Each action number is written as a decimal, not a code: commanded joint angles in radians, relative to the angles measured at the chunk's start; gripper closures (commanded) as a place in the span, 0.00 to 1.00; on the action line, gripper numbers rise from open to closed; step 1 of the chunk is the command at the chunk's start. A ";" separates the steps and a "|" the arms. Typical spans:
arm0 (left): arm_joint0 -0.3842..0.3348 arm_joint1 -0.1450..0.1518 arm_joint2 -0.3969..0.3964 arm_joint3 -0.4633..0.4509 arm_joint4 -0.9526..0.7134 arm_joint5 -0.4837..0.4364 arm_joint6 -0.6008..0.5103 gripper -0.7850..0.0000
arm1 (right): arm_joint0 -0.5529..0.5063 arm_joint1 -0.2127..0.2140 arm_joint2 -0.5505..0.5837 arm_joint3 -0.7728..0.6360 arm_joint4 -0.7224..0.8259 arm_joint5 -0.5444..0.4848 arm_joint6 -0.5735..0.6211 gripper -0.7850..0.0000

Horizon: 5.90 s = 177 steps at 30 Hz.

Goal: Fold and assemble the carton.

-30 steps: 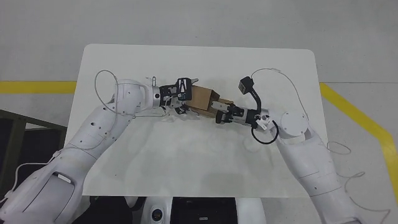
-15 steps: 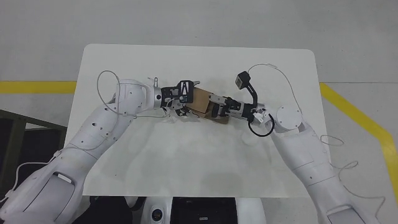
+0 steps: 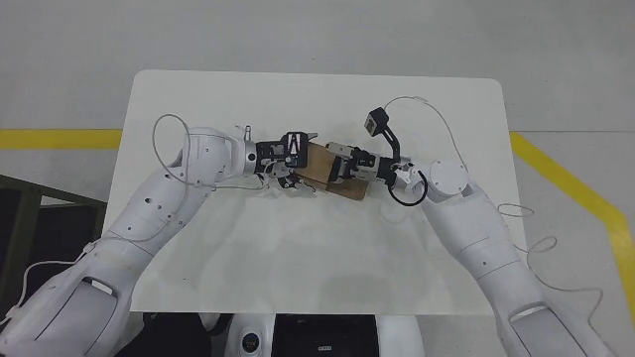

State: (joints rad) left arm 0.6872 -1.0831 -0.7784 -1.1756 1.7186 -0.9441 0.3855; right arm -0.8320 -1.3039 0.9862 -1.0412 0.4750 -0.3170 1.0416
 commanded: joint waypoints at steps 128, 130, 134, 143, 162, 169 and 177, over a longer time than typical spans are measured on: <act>0.076 -0.021 -0.060 -0.010 -0.196 -0.019 -0.146 0.00 | -0.042 0.039 0.034 -0.039 -0.015 -0.017 0.026 0.00; 0.076 -0.022 -0.062 -0.010 -0.201 -0.018 -0.148 0.00 | -0.051 0.046 0.048 -0.062 -0.026 0.002 0.040 0.00; 0.078 -0.023 -0.066 -0.008 -0.214 -0.015 -0.154 0.00 | -0.085 0.067 0.097 -0.127 -0.061 0.039 0.056 0.00; 0.088 -0.027 -0.069 -0.009 -0.241 -0.005 -0.177 0.00 | -0.242 0.129 0.260 -0.356 -0.181 0.163 0.062 0.00; 0.099 -0.031 -0.077 -0.021 -0.255 0.004 -0.208 0.00 | -0.329 0.155 0.294 -0.321 -0.169 0.116 0.097 0.00; 0.102 -0.031 -0.080 -0.021 -0.251 0.002 -0.209 0.00 | -0.269 0.143 0.243 -0.216 -0.125 0.077 0.111 0.00; 0.104 -0.030 -0.085 -0.022 -0.241 -0.001 -0.207 0.00 | -0.218 0.131 0.198 -0.132 -0.079 0.045 0.124 0.00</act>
State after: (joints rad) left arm 0.7914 -1.1131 -0.8626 -1.1974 1.4755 -0.9451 0.1783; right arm -1.0568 -1.1710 1.1901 -1.1830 0.3897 -0.2686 1.1637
